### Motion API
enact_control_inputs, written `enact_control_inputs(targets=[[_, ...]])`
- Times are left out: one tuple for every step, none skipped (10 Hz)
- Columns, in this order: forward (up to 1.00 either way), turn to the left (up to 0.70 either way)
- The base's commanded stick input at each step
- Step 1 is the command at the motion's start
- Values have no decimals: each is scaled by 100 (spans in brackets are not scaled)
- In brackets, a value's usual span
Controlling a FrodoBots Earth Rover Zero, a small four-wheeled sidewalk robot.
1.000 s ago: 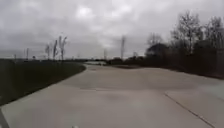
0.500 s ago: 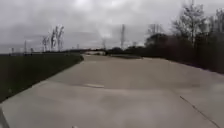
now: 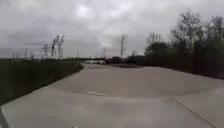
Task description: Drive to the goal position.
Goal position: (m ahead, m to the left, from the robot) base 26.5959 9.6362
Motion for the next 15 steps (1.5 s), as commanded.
enact_control_inputs(targets=[[100, 0], [100, 0], [100, 0], [100, 0], [100, 0], [100, 0], [100, 0], [100, 0], [100, 0], [100, 0], [100, 0], [100, 0], [100, 0], [100, 0], [100, 0]])
